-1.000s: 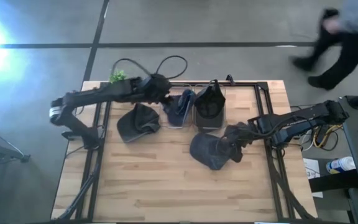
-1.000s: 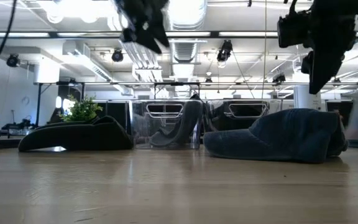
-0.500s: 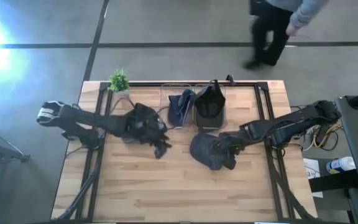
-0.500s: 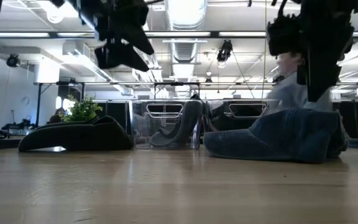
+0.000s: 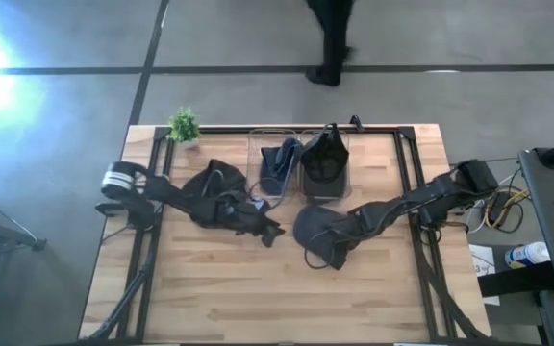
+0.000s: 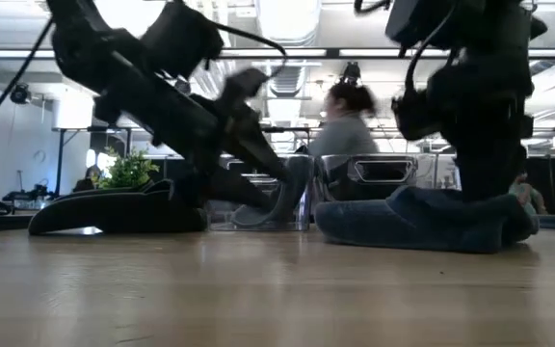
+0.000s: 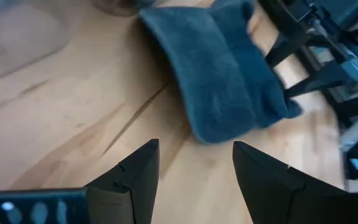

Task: Pick & Place hat
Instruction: Put the blue cap into the left transparent bin

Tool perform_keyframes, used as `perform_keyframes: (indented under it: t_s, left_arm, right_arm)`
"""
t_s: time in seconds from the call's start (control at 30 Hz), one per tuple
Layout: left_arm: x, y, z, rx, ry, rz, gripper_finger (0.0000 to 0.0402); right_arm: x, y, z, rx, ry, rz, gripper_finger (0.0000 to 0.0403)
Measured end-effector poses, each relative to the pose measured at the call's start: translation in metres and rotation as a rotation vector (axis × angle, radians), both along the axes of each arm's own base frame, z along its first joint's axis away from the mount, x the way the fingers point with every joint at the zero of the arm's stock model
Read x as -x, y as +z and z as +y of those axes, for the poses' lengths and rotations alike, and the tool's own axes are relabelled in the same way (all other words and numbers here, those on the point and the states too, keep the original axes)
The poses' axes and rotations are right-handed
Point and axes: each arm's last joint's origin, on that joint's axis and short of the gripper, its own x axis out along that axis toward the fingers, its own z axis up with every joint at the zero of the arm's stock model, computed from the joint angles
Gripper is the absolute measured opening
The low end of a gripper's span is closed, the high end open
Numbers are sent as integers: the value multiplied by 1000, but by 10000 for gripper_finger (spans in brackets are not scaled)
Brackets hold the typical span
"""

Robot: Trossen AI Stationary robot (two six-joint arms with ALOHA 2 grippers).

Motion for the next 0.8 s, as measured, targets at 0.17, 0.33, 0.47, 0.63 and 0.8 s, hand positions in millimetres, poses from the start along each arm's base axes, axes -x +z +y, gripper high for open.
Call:
perform_keyframes:
  t_s: [0.17,0.33,0.47,0.63,0.8]
  left_arm:
    - [-29,-12,-2,-5,14,16,197]
    - [-59,-10,-5,-16,21,-21,197]
    - [-79,-7,-7,-12,17,-45,197]
    - [-89,0,-9,10,-42,-13,179]
    - [-76,23,-10,-50,-89,60,92]
  right_arm:
    - [-6,-20,2,25,53,46,182]
    - [-12,-30,3,46,144,30,182]
    - [-13,-28,3,64,169,-1,182]
    - [-13,-21,3,70,190,-47,182]
    - [-9,-6,4,80,194,-103,182]
